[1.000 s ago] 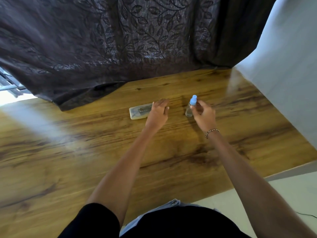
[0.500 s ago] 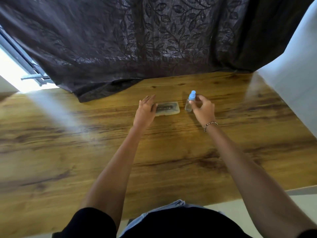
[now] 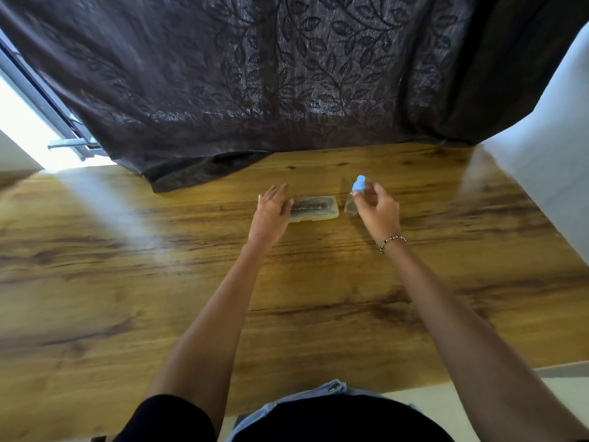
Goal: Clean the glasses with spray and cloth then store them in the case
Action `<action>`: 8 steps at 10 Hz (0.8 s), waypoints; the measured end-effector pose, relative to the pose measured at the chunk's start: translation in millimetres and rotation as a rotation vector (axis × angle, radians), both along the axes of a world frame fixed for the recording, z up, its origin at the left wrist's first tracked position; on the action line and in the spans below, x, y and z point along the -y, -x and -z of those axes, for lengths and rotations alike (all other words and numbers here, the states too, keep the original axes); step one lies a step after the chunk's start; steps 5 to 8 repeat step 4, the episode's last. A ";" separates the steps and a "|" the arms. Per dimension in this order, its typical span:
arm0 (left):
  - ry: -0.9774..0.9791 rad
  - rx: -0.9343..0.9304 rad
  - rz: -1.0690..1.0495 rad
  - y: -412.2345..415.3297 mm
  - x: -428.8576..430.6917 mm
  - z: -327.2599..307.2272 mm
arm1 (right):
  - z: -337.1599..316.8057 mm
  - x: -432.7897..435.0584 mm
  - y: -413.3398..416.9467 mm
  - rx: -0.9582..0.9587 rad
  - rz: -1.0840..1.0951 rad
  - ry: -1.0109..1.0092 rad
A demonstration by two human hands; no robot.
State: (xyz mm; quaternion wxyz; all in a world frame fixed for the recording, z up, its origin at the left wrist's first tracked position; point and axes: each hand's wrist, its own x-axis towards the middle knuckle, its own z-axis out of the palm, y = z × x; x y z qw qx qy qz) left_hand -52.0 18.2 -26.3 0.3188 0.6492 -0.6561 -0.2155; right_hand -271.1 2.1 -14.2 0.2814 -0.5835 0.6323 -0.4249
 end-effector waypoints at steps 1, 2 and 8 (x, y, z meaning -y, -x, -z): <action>0.061 0.033 -0.034 2.3 1.2 -0.4 | -4.1 -0.4 -3.4 -0.070 0.026 0.066; 0.084 0.086 -0.085 5.0 1.4 -6.1 | -17.3 -1.0 -10.8 -0.354 0.060 0.321; 0.112 0.154 -0.154 10.1 4.1 -22.0 | -40.4 9.1 -43.1 -0.770 -0.116 0.473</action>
